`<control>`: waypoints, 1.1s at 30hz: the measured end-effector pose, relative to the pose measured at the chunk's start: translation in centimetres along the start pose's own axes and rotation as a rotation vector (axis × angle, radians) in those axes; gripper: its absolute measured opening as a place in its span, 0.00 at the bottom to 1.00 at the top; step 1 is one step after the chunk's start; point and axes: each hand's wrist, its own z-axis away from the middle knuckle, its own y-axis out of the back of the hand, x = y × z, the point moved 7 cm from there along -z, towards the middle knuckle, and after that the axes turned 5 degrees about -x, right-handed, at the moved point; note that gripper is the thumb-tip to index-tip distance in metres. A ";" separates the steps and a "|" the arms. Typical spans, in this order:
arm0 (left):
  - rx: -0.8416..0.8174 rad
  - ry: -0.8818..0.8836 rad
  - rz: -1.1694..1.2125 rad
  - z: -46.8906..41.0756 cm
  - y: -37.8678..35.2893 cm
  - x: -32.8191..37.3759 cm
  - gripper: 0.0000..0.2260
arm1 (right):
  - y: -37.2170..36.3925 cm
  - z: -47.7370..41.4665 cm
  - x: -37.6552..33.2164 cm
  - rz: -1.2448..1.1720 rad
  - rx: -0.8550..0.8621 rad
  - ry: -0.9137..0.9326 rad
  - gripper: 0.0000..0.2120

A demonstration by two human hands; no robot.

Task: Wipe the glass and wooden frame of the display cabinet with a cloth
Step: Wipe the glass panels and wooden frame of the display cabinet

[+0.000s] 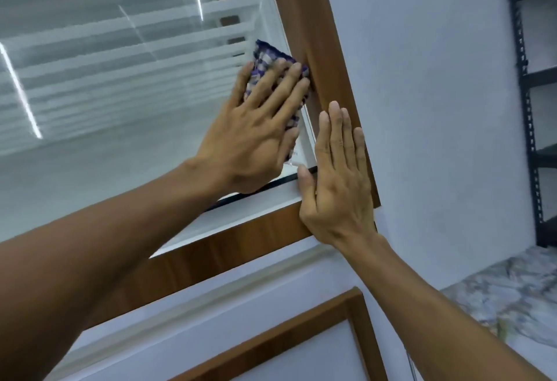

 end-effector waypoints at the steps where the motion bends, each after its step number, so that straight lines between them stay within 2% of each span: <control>1: -0.017 -0.052 0.001 0.6 -0.5 0.8 0.29 | 0.1 -0.1 0.1 -0.018 -0.002 -0.011 0.36; 4: -0.093 -0.305 0.019 3.2 -0.9 1.2 0.27 | 0.4 -0.2 0.2 -0.025 -0.013 -0.031 0.40; 6: -0.122 -0.399 0.013 3.9 -0.5 -0.5 0.26 | 0.3 -0.1 0.3 -0.005 -0.027 -0.046 0.42; 10: -0.069 -0.258 0.004 2.2 0.5 -1.3 0.26 | 0.4 0.0 0.3 0.011 -0.018 -0.062 0.44; 13: -0.147 -0.422 0.019 3.7 -0.9 1.2 0.26 | 0.5 0.1 0.3 -0.011 -0.018 -0.062 0.46; 15: -0.173 -0.497 0.007 4.8 -0.8 0.2 0.26 | 0.6 0.1 0.4 -0.021 -0.024 -0.054 0.47; 18: -0.116 -0.378 0.006 2.6 0.3 -1.2 0.26 | 0.6 0.1 0.4 -0.028 -0.029 -0.044 0.48; 20: -0.100 -0.323 -0.004 1.5 0.3 0.3 0.27 | 0.7 0.1 0.4 -0.034 -0.019 -0.044 0.47; 24: -0.162 -0.491 -0.021 4.0 -0.7 0.2 0.26 | 0.6 0.2 0.5 -0.028 -0.024 -0.043 0.46; 25: -0.155 -0.504 -0.029 4.2 -0.5 -0.4 0.26 | 0.5 0.2 0.5 -0.023 -0.025 -0.045 0.46; 28: -0.133 -0.402 -0.021 3.0 -0.1 0.0 0.26 | 0.5 0.2 0.5 -0.005 -0.021 -0.048 0.46; 32: -0.185 -0.559 -0.015 3.4 -0.9 1.2 0.26 | 0.5 0.3 0.6 -0.011 -0.022 -0.052 0.46; 33: -0.173 -0.552 -0.024 3.2 -0.7 0.7 0.26 | 0.5 0.3 0.6 -0.006 -0.026 -0.052 0.46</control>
